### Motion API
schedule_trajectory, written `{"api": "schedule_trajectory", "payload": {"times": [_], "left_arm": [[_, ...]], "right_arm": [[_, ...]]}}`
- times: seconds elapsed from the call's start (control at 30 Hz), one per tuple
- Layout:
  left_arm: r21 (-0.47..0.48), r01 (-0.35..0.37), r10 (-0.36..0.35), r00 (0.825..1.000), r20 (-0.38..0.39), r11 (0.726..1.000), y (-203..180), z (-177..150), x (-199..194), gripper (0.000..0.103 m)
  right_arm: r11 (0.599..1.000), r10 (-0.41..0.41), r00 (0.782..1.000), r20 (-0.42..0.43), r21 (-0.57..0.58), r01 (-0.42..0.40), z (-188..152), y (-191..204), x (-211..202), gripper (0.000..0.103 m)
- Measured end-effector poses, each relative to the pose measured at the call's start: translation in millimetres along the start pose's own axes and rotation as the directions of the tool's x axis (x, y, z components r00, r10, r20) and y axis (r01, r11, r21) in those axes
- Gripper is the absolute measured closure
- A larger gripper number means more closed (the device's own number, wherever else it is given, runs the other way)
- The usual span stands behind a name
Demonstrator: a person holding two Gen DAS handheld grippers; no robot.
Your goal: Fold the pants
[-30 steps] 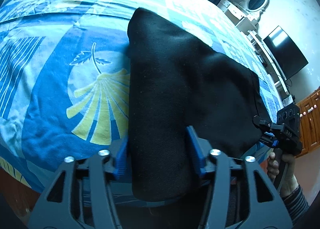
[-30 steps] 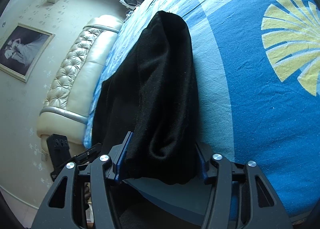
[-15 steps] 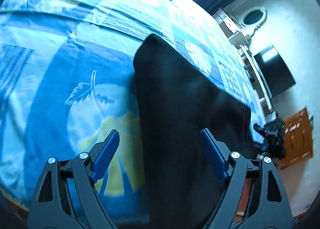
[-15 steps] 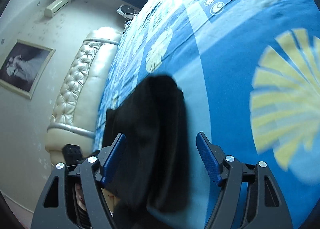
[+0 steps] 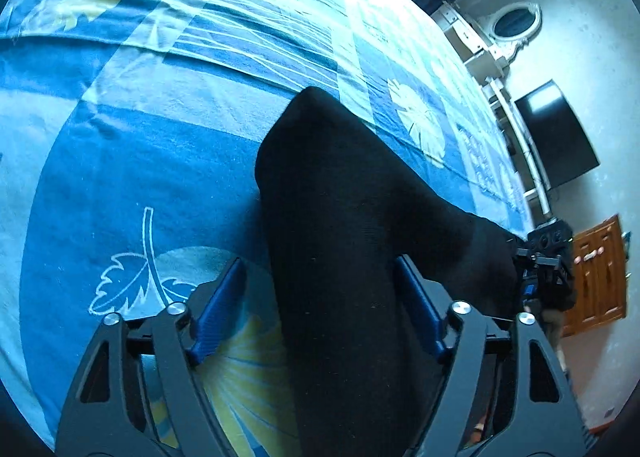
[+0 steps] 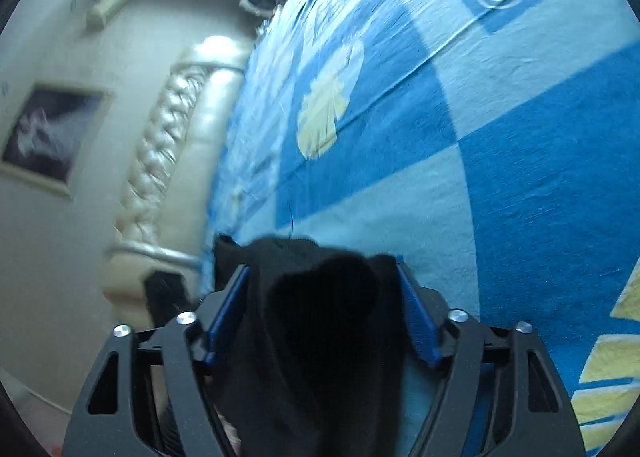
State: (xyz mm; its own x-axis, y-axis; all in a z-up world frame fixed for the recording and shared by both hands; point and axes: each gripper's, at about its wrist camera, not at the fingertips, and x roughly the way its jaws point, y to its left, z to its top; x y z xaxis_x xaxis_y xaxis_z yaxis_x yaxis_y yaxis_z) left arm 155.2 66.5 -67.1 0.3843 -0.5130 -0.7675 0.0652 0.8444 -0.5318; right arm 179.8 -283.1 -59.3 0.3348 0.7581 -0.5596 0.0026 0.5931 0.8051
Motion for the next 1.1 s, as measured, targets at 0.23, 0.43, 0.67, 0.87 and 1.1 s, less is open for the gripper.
{"api": "schedule_trajectory", "payload": {"times": [0.23,0.43,0.67,0.87,1.1], "left_arm": [[0.068,-0.044,0.044,0.999,0.005,0.997,-12.2,0.6,0.1,0.060],[0.139,-0.134,0.129,0.991,0.040,0.981,-26.7,2.2,-6.6,0.069],[0.176,-0.189,0.177,0.981,0.082,0.966,-35.2,10.8,-15.5,0.079],[0.196,-0.239,0.221,0.969,0.108,0.951,-38.3,24.5,-14.4,0.081],[0.180,-0.293,0.270,0.953,0.141,0.939,-34.2,61.3,-8.7,0.081]], "right_arm": [[1.000,0.020,0.999,0.036,0.007,-0.020,-7.1,-0.9,-2.0,0.059],[0.999,0.036,0.997,0.072,-0.011,-0.035,-6.8,4.6,-7.7,0.061],[0.998,0.046,0.995,0.092,-0.040,-0.042,-3.1,13.5,-8.4,0.062],[0.997,0.058,0.992,0.109,-0.053,-0.053,11.6,19.5,-2.3,0.063],[0.997,0.052,0.990,0.133,-0.062,-0.044,41.7,29.4,14.6,0.063]]}}
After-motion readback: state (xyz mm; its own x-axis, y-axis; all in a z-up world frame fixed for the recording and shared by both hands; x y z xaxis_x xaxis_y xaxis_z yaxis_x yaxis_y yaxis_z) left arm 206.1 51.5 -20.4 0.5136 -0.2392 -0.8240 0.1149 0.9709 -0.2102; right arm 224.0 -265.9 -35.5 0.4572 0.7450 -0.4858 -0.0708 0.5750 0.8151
